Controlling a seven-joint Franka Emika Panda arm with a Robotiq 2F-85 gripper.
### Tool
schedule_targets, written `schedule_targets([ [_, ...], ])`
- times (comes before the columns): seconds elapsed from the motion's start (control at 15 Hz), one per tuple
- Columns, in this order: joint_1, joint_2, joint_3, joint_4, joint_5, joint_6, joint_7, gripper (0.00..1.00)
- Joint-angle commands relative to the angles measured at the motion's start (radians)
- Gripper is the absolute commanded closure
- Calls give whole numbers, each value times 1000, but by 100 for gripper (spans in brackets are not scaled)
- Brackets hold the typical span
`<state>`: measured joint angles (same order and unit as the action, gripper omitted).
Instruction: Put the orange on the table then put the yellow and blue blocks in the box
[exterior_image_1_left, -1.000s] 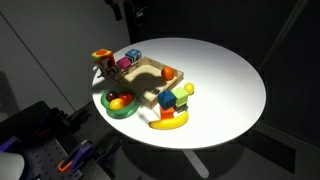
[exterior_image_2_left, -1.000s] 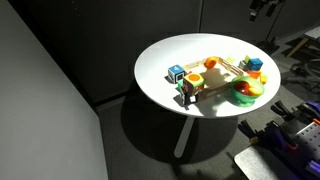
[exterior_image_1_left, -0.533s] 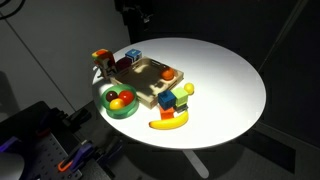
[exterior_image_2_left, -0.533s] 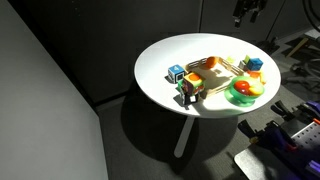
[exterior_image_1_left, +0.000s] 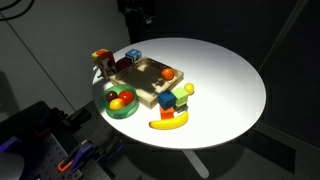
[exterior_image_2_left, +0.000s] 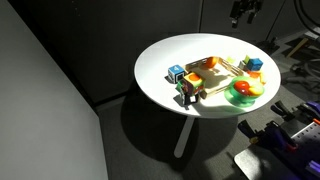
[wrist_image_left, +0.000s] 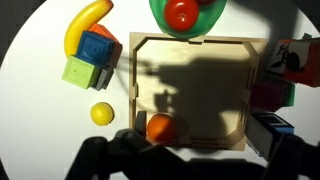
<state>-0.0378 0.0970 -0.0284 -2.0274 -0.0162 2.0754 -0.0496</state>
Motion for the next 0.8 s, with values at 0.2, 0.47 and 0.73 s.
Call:
schedule_targets([
  [0.2, 1, 55, -2, 56, 4, -33, 18, 0],
  [0.47, -2, 149, -2, 130, 5, -57, 6, 0],
  [0.73, -6, 260, 0, 213, 9, -55, -7, 0],
])
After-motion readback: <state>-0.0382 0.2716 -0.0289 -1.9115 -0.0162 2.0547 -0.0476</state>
